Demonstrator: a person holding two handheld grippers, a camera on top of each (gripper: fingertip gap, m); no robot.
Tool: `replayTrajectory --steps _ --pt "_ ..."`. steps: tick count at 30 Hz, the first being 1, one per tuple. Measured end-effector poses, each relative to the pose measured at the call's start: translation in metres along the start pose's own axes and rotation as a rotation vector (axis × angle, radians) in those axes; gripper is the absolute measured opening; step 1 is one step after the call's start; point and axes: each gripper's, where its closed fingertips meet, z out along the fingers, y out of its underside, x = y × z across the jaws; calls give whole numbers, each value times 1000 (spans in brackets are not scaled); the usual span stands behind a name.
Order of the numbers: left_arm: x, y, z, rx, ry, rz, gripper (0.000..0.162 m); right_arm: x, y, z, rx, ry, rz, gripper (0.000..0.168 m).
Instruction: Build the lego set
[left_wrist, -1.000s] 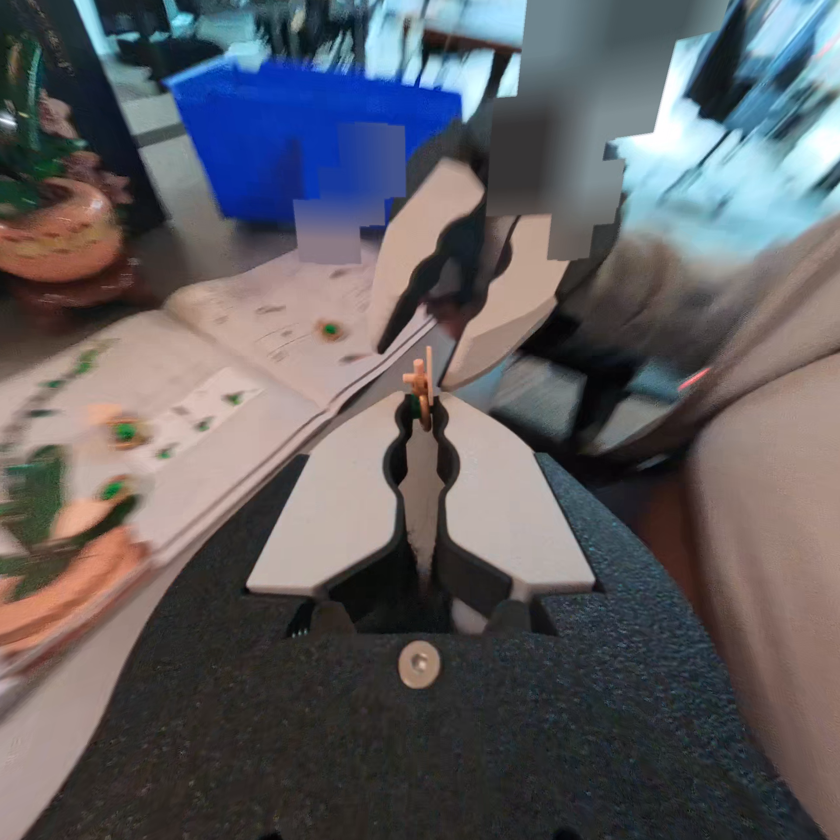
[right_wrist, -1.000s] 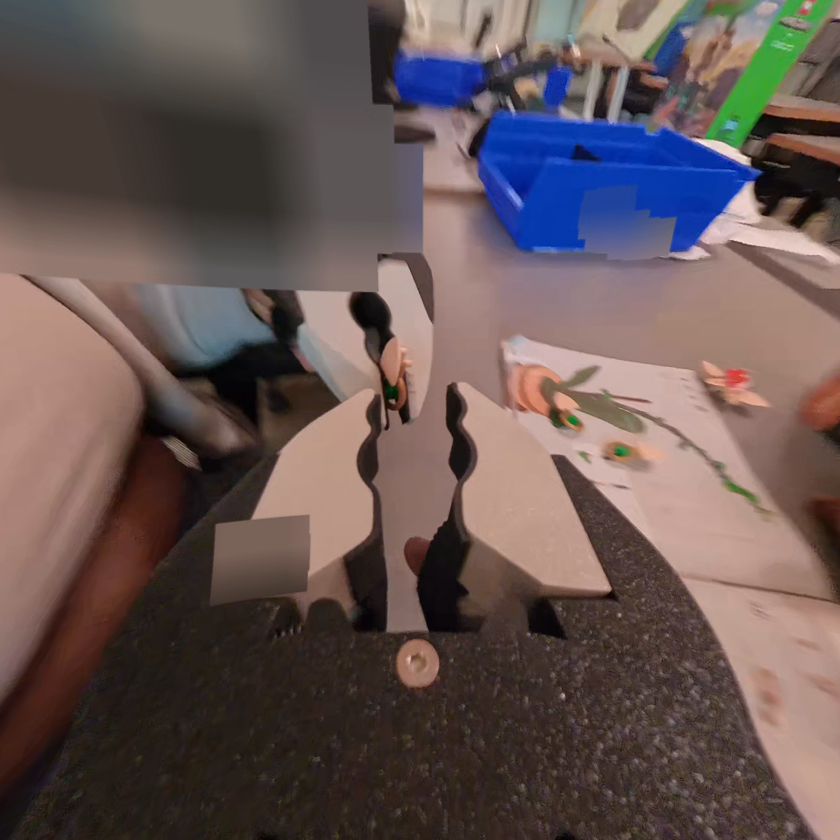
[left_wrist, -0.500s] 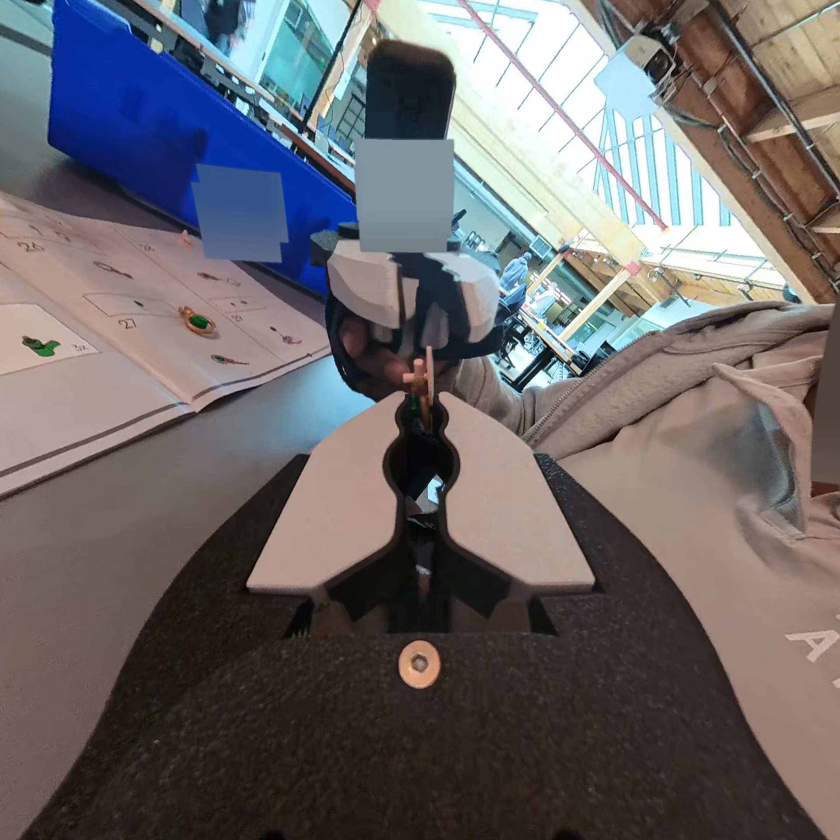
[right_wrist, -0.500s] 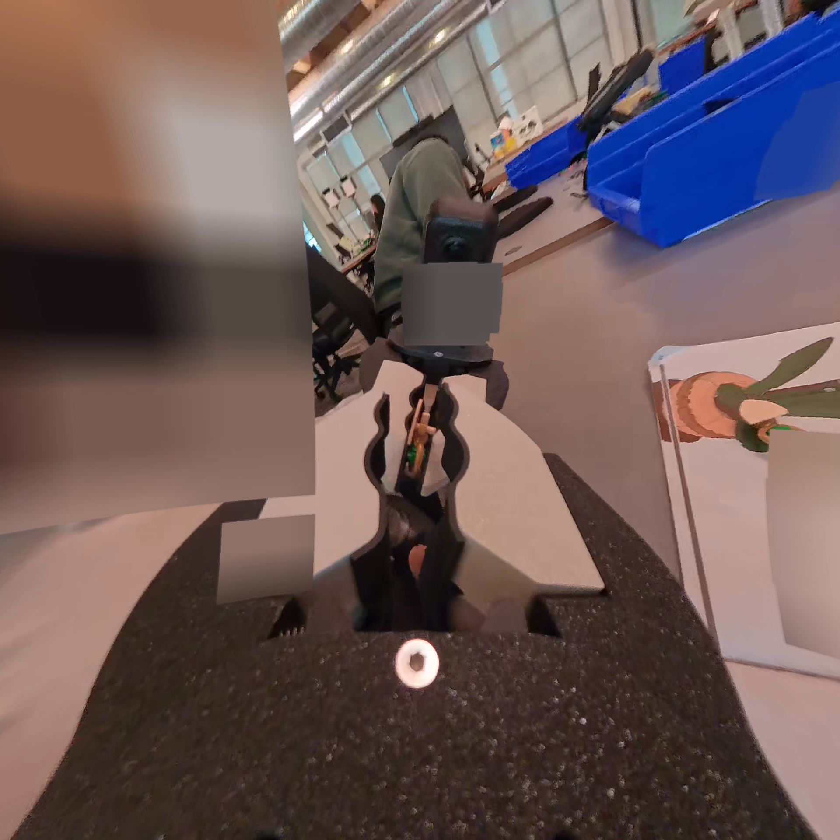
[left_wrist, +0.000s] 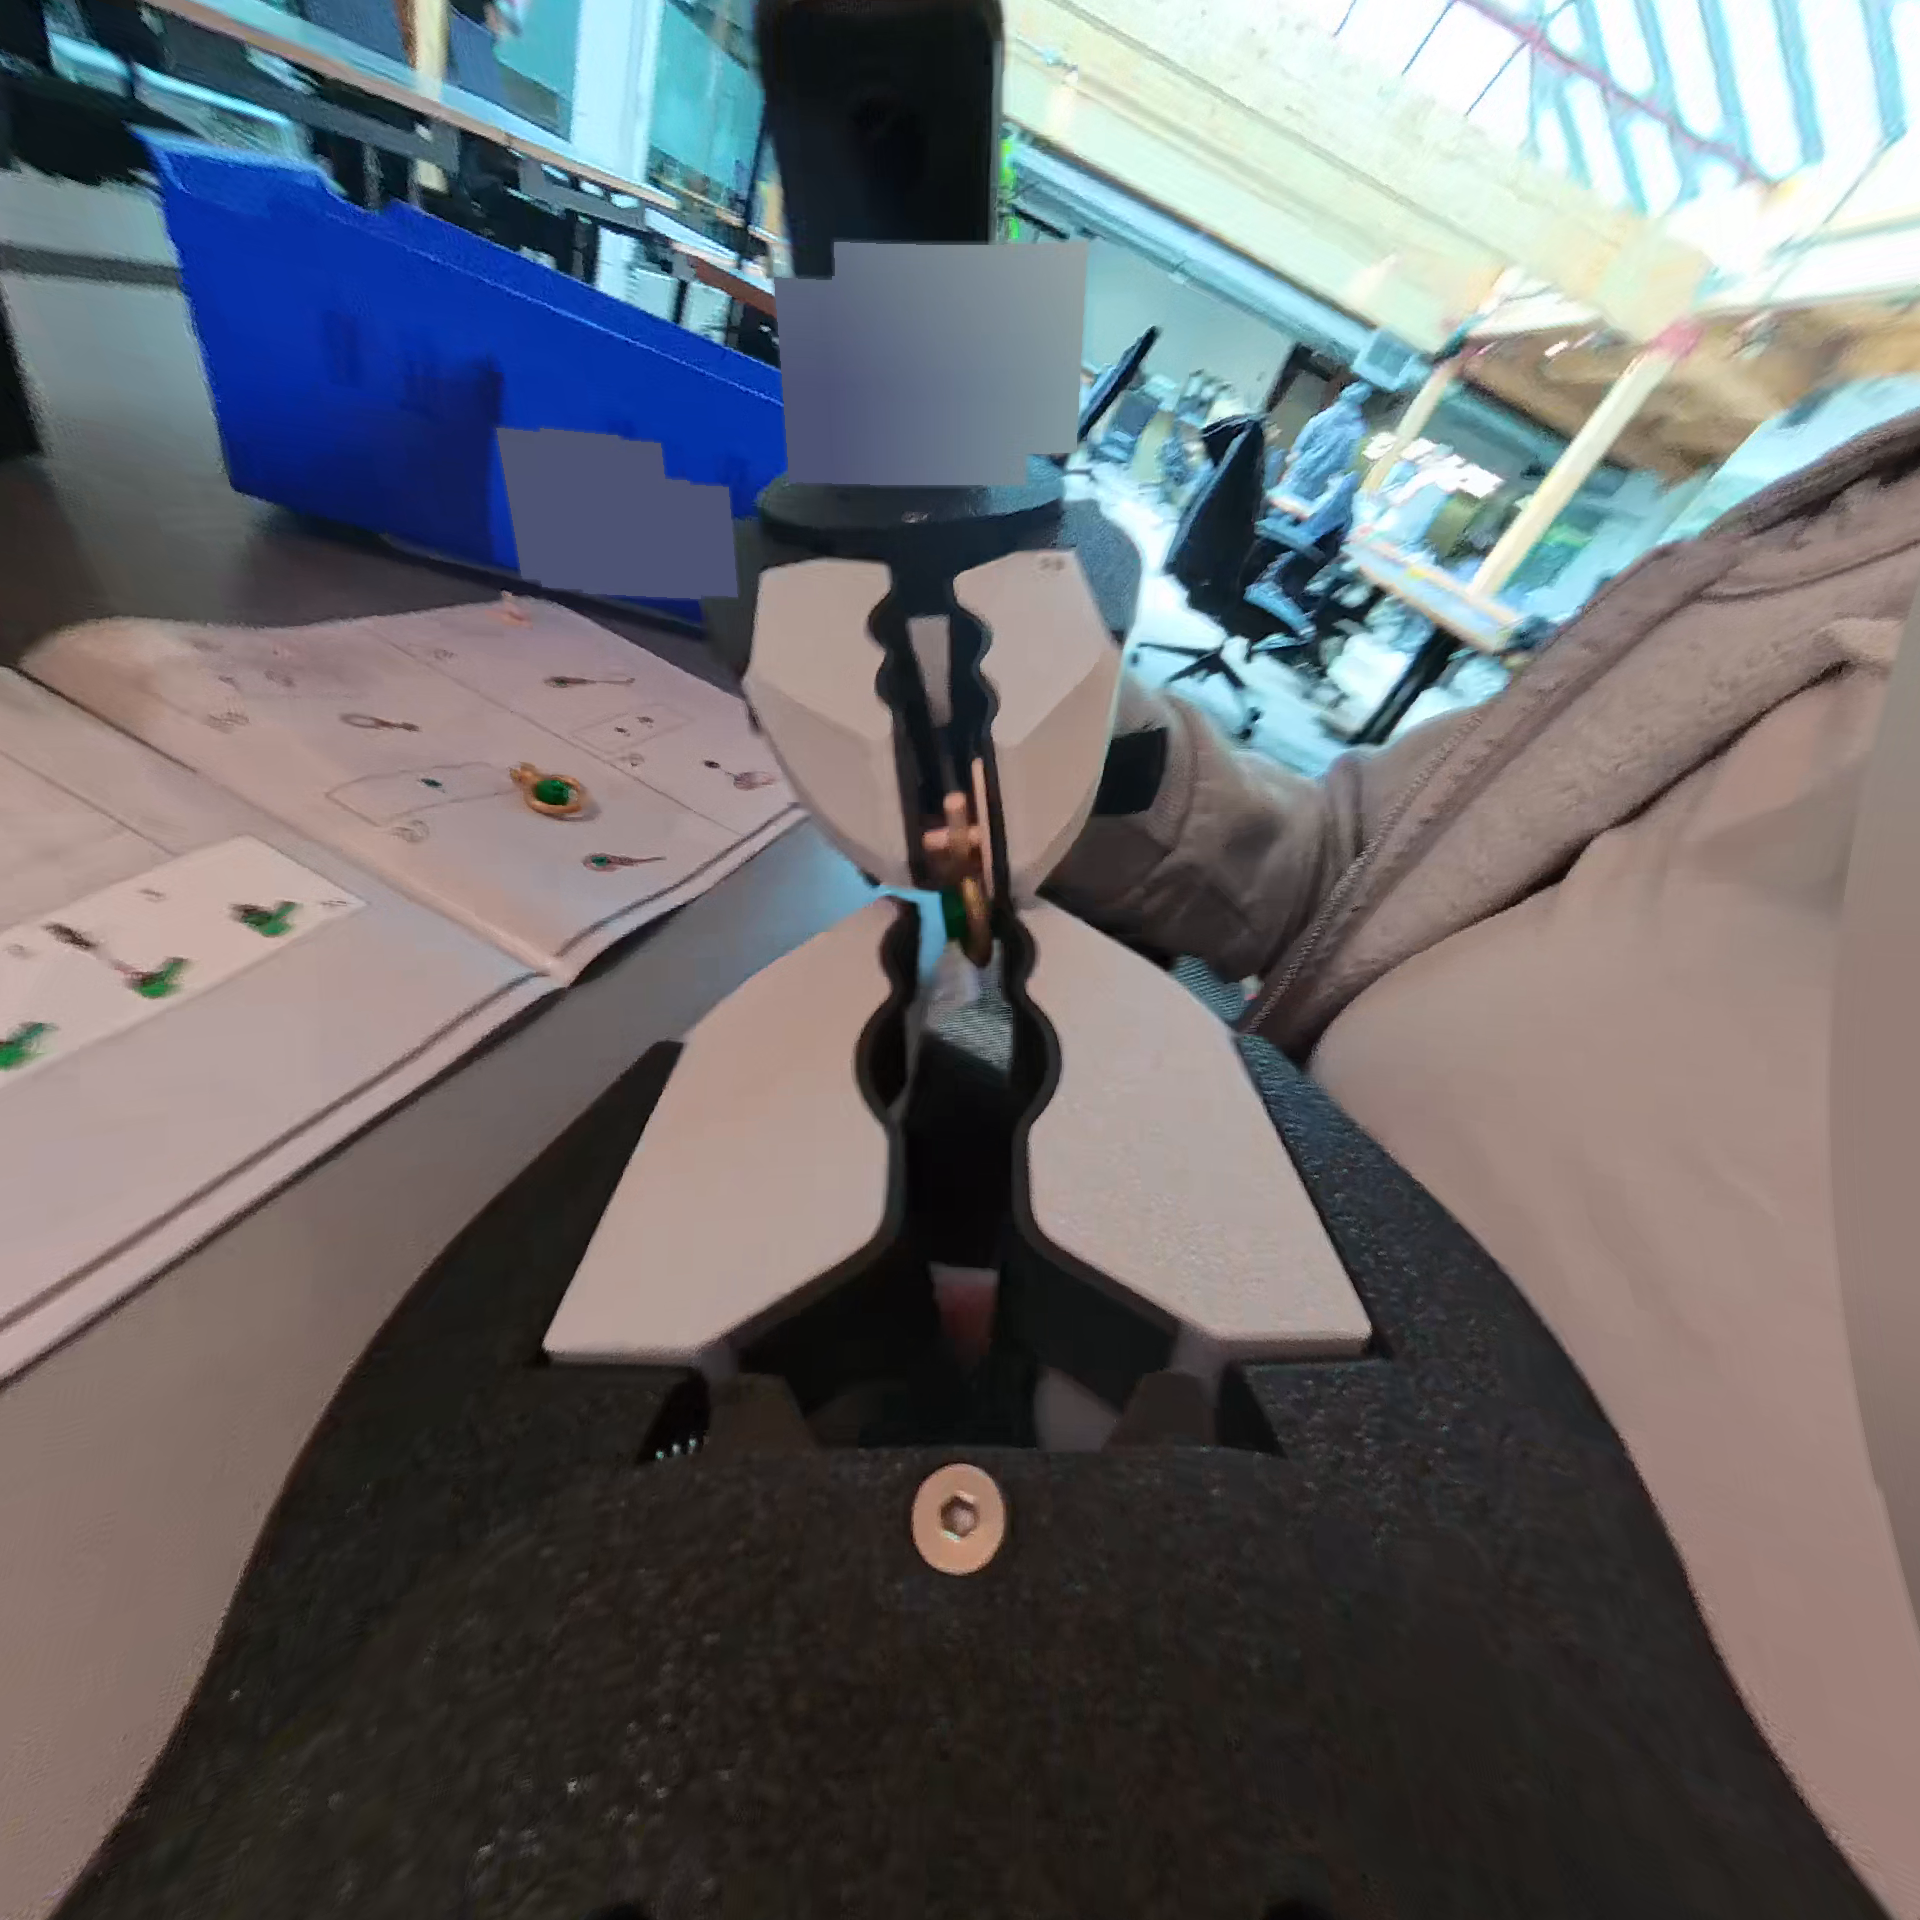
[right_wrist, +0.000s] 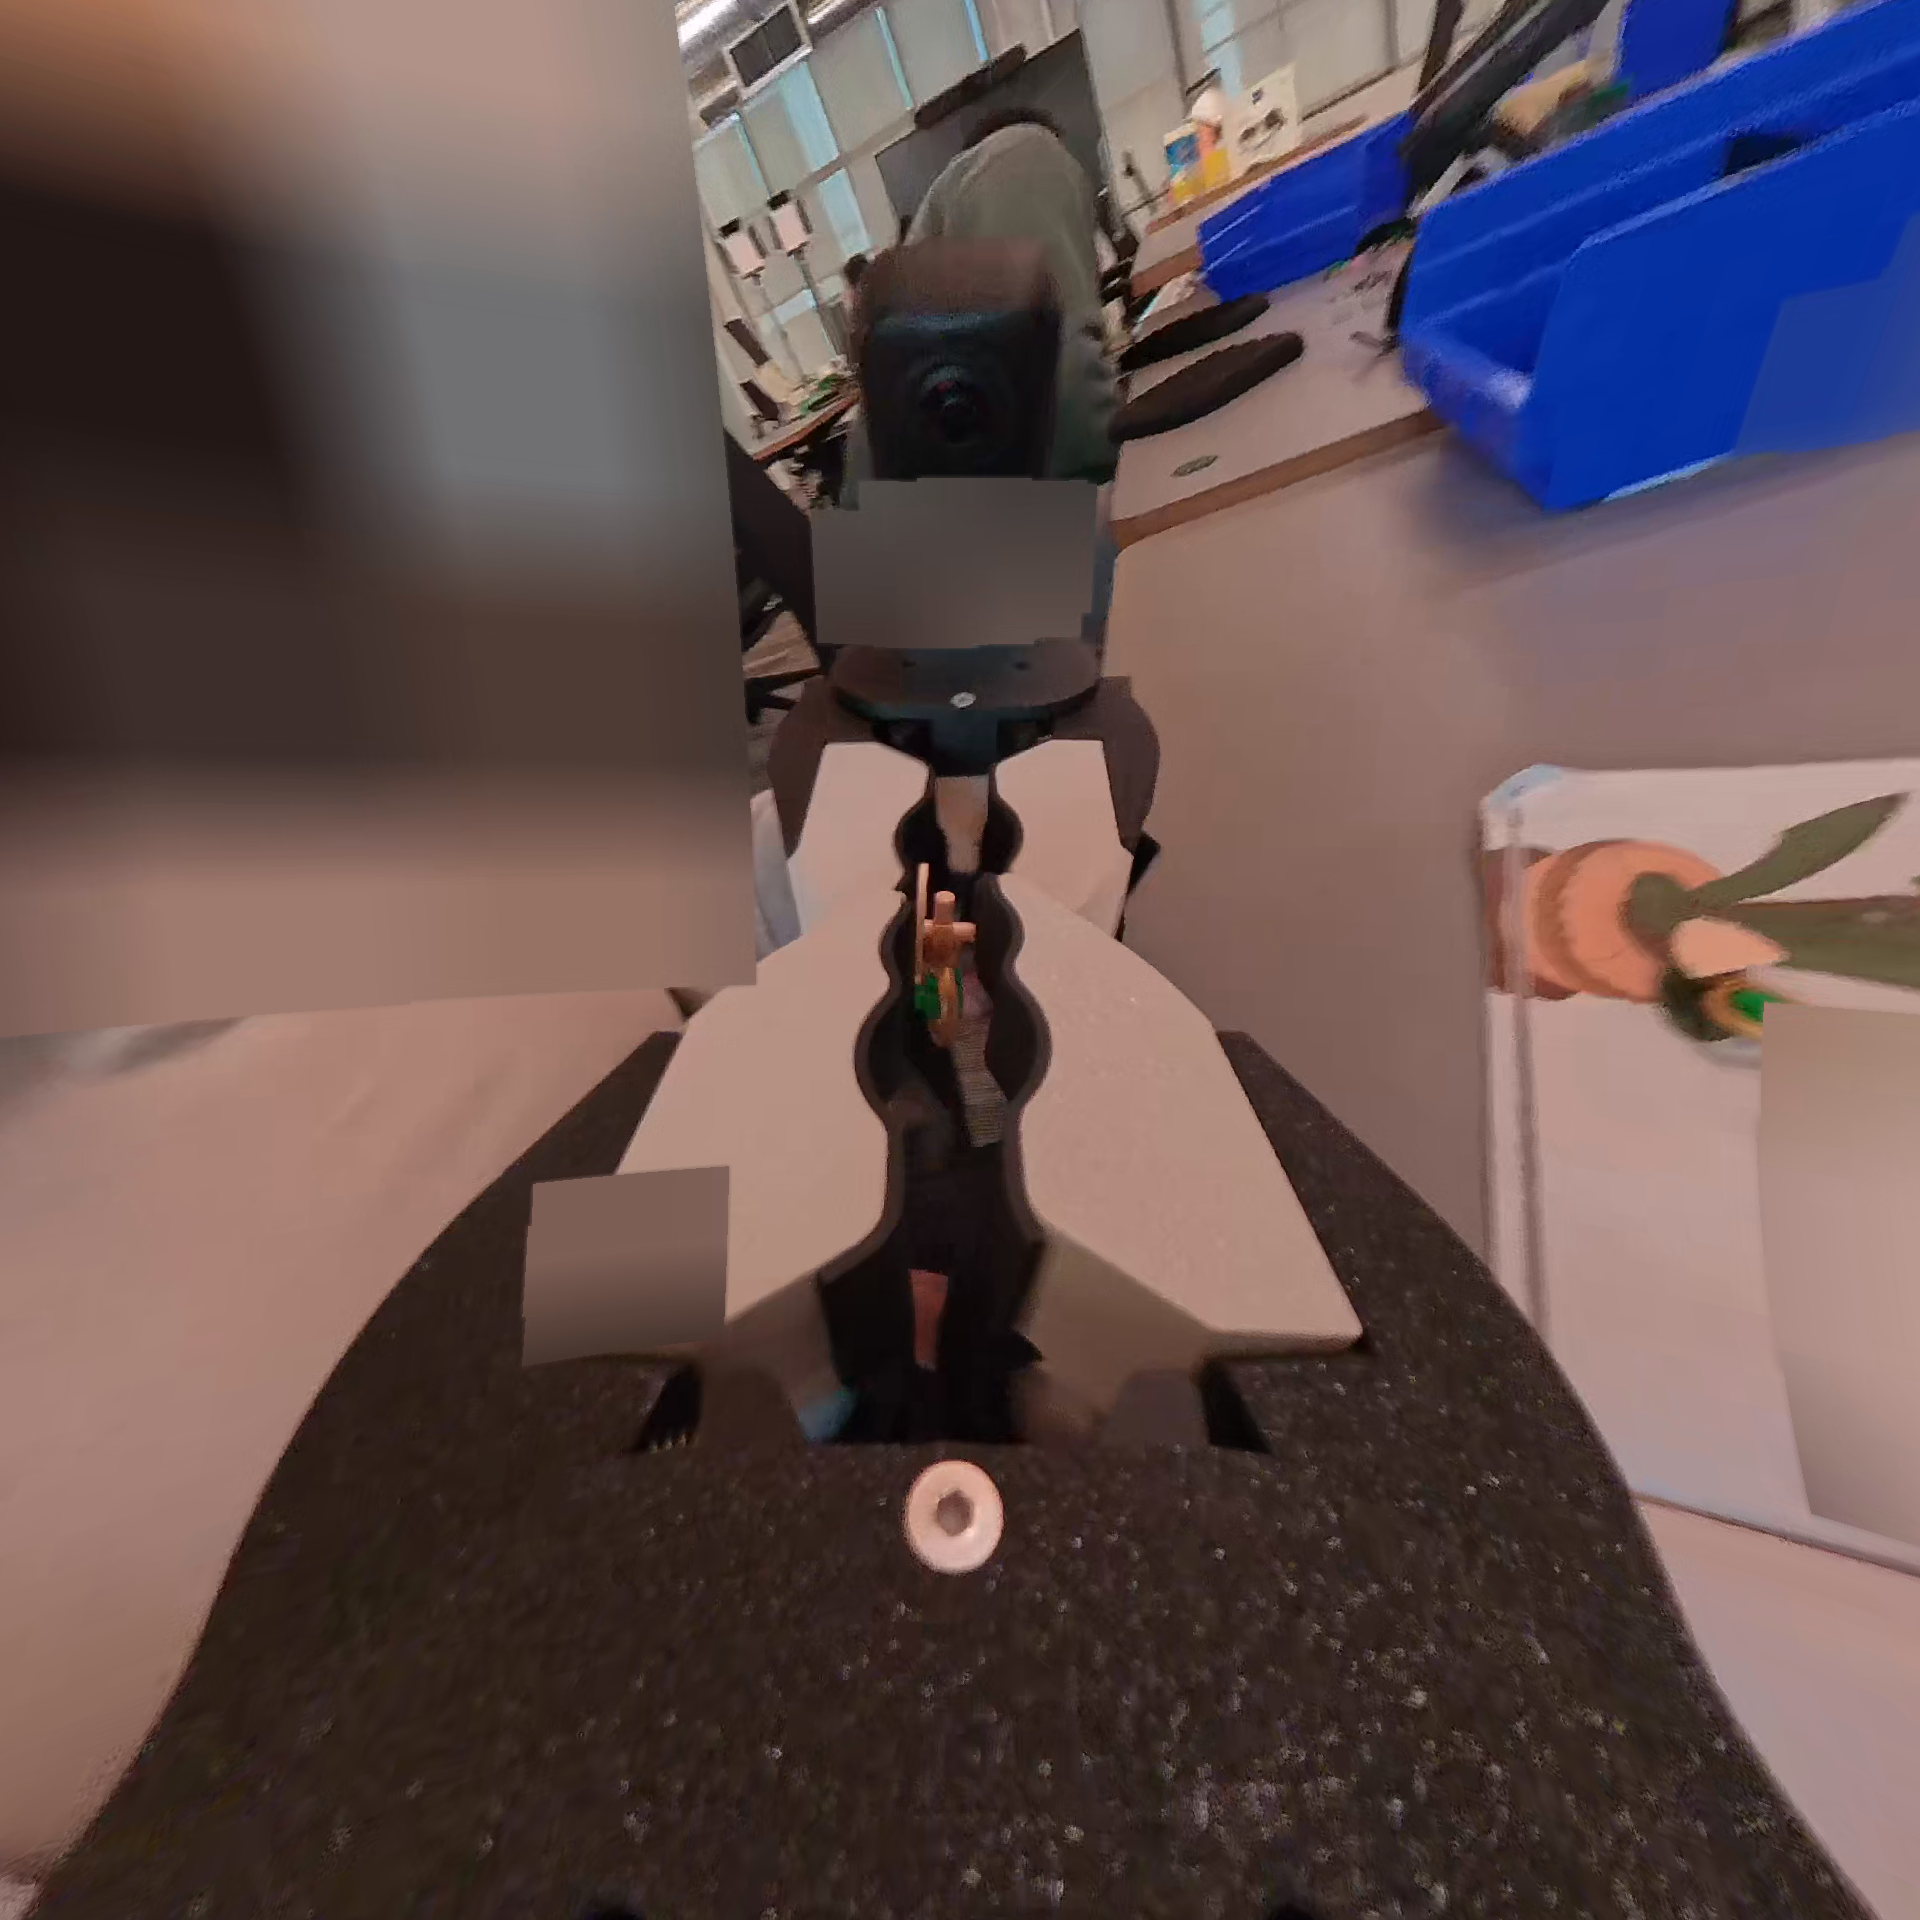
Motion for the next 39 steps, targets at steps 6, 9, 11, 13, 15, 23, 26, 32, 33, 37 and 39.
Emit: replayTrajectory --steps 6,9,11,13,15,23,26,32,33,37,39 --pt "-35 7 -18 -54 -258 171 63 89 2 -43 -291 507 -295 11" --pt "-30 -1 -23 19 -230 170 61 121 13 -39 -380 469 -76 12" --pt "-29 -7 -28 70 -229 167 57 144 17 -35 -372 441 103 12" --pt "-30 -9 -32 93 -232 161 56 168 23 -40 -399 471 211 14" --pt "-31 -10 -34 101 -235 153 54 182 27 -45 -405 488 275 17" --pt "-30 -6 -31 85 -223 158 51 201 23 -64 -426 644 160 20" --pt "-30 -6 -29 80 -225 155 50 181 23 -50 -501 613 -10 18" --pt "-30 -2 -25 51 -240 185 49 181 31 -43 -670 824 -331 21" --pt "-29 -2 -25 49 -241 190 49 181 33 -41 -676 827 -320 24" --pt "-28 -2 -25 49 -241 197 49 187 36 -42 -690 881 -305 24" --pt "-28 -2 -25 54 -241 196 49 190 37 -45 -693 907 -296 13"
